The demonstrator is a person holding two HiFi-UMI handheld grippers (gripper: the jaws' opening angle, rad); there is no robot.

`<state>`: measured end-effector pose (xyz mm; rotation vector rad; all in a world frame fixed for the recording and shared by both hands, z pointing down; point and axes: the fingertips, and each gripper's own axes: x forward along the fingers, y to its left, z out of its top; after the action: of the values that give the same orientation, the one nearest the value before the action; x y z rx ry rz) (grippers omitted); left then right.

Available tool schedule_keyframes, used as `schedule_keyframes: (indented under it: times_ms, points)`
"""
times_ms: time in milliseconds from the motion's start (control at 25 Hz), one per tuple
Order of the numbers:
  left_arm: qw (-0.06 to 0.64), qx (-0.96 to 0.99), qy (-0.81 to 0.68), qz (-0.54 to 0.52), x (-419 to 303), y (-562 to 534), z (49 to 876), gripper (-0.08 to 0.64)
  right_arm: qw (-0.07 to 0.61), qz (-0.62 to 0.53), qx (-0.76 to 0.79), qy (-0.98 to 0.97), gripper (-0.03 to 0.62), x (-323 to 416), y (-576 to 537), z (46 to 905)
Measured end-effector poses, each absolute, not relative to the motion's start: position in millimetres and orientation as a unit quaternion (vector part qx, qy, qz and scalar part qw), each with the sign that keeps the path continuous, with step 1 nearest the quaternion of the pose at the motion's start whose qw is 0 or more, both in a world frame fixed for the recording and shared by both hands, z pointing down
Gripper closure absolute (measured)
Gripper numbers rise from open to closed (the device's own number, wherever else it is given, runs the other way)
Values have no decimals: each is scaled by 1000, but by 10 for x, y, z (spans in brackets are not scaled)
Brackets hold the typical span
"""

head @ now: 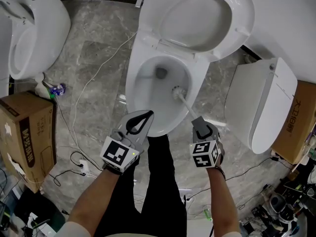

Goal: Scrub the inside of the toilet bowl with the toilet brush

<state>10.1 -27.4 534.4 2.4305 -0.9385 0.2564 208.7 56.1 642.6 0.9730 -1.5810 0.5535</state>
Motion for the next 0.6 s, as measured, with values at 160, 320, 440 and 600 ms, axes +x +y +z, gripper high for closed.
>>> schedule_keyframes:
  times_ms: [160, 320, 440, 600]
  points:
    - [259, 897, -346, 96, 64, -211, 5327, 554, 573, 242, 399, -674, 428, 2009, 732, 6410]
    - [260, 896, -347, 98, 27, -158, 5313, 554, 580, 249, 384, -674, 428, 1928, 891, 6394]
    - [261, 895, -346, 100, 15, -106, 5302, 555, 586, 251, 370, -675, 428, 1859, 988, 6369]
    - [259, 895, -347, 102, -43, -40, 5367, 555, 593, 258, 348, -679, 427, 1733, 1111, 6351]
